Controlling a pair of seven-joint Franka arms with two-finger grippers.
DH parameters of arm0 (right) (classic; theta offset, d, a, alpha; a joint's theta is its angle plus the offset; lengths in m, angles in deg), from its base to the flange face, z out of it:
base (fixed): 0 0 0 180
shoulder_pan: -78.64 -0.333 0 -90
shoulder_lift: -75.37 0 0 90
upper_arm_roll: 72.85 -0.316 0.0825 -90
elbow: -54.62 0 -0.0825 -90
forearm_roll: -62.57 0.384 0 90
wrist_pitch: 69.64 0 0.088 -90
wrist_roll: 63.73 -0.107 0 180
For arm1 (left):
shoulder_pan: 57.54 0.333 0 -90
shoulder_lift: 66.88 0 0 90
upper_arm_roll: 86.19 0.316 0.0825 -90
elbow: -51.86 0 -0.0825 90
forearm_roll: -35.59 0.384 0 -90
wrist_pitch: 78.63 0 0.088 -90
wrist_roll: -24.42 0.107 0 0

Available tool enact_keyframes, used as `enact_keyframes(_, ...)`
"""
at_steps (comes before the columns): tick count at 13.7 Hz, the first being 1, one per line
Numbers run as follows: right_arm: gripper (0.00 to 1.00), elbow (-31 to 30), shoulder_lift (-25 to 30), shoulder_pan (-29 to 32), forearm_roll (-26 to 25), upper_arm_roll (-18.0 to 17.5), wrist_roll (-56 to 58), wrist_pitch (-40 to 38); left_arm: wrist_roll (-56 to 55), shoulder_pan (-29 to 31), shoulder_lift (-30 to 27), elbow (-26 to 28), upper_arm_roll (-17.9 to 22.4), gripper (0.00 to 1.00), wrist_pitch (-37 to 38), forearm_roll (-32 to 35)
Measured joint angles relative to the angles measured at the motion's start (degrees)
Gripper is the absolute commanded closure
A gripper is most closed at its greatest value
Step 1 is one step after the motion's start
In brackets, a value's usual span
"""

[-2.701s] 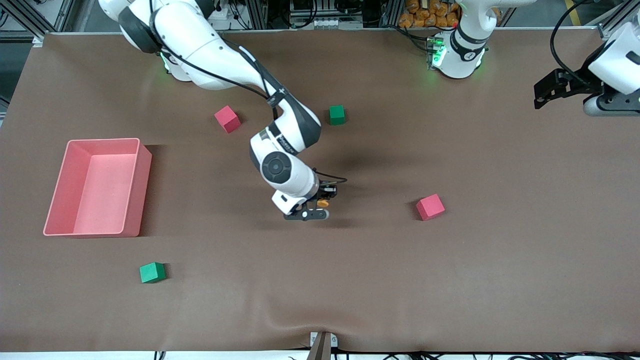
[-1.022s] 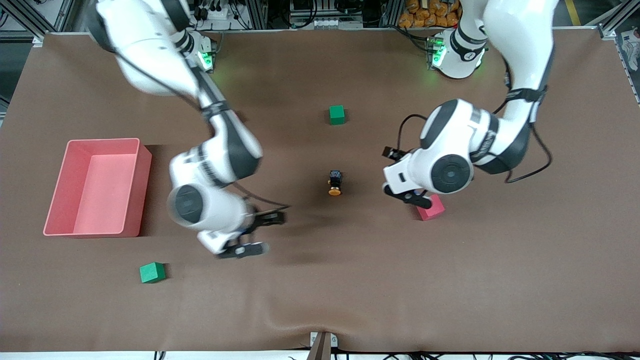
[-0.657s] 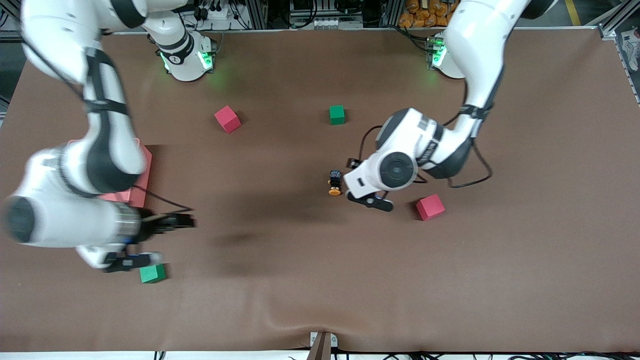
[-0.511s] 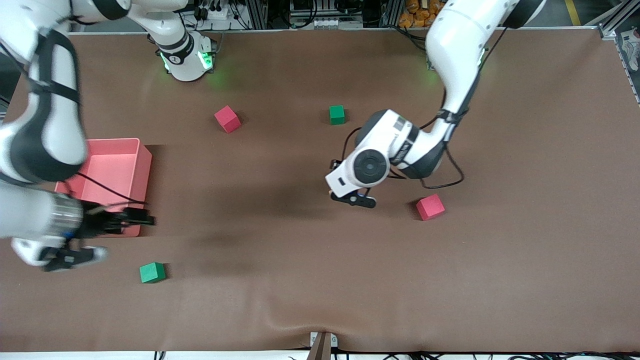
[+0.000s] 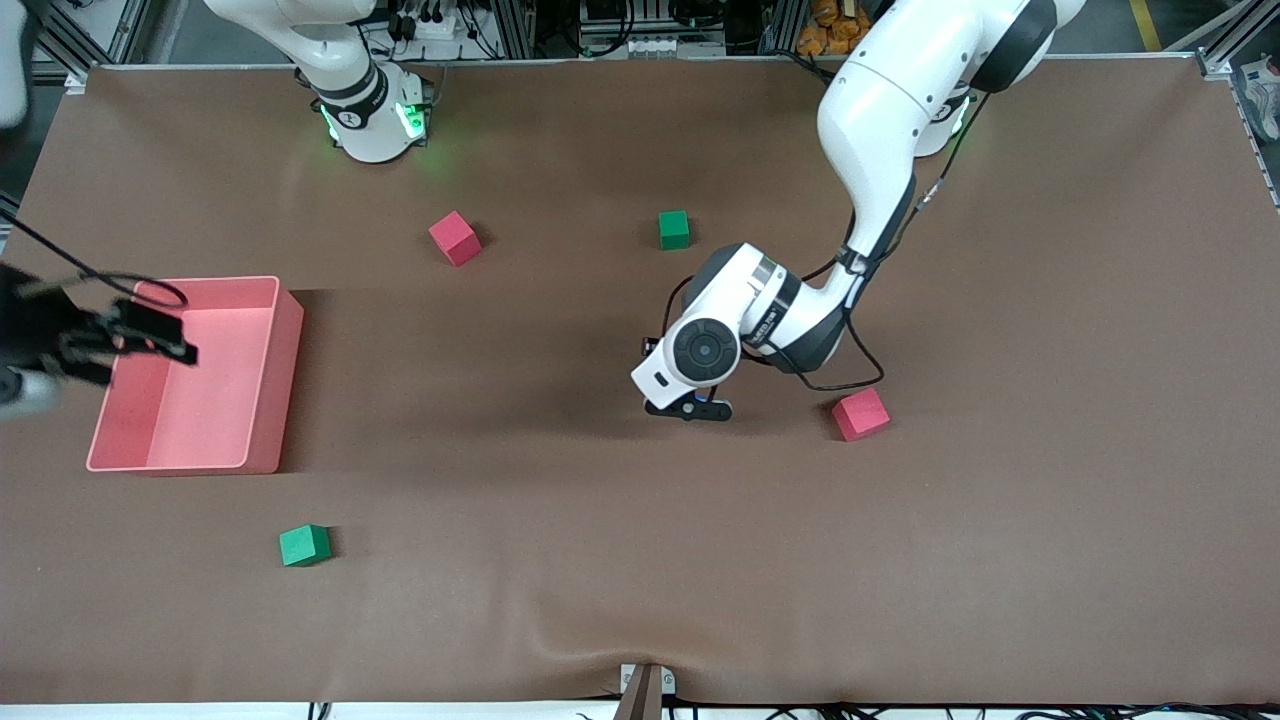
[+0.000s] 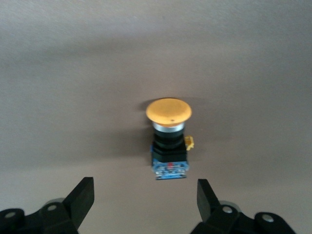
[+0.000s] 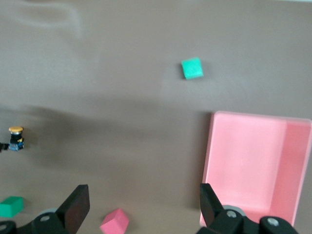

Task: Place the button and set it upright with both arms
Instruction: 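Grasp the button with the left gripper while the right gripper withdraws, then lift the button with the left gripper and turn it cap up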

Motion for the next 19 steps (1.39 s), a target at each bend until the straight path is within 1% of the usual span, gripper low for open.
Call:
enact_keyframes(2, 0.00, -5.76, 5.78, 0.02, -0.73, 0.00, -3.67, -0.05, -0.38, -0.69, 0.31, -0.04, 0.02, 0.10, -1.07, 0.00)
enact_keyframes(5, 0.00, -18.82, 15.97, 0.01, -1.95, -0.24, -4.31, 4.09, -0.47, -0.99, 1.56, -0.10, 0.02, 0.14, -2.75, 0.00)
enact_keyframes(7, 0.00, -23.80, 19.73, 0.00, -3.12, -0.64, -4.32, 4.63, -0.47, -1.11, 2.34, -0.14, 0.02, 0.19, -3.09, 0.00)
enact_keyframes(8, 0.00, -24.87, 20.64, -0.01, -3.34, -1.00, -4.32, 4.72, -0.47, -1.19, 2.61, -0.18, 0.02, 0.22, -3.11, 0.00)
enact_keyframes(10, 0.00, -25.60, 21.30, -0.02, -3.61, -1.77, -4.34, 4.94, -0.48, -1.35, 2.91, -0.26, 0.02, 0.39, -3.12, 0.00)
enact_keyframes(11, 0.00, -25.64, 21.31, -0.02, -3.78, -1.84, -3.70, 5.24, -0.48, -1.39, 2.95, -0.27, 0.02, 0.41, -3.12, 0.00)
enact_keyframes(14, 0.00, -24.93, 21.27, 0.09, -4.69, -1.58, 2.15, 6.41, -0.48, -1.43, 3.16, -0.27, 0.03, 0.41, -3.12, 0.00)
enact_keyframes(17, 0.00, -23.07, 21.15, 0.26, -4.93, -1.19, 3.51, 5.75, -0.48, -1.66, 3.52, -0.29, 0.02, 0.41, -3.12, 0.00)
enact_keyframes(19, 0.00, -22.49, 21.15, 0.26, -4.93, -1.11, 3.75, 5.35, -0.48, -1.79, 3.78, -0.32, 0.02, 0.46, -3.12, 0.00)
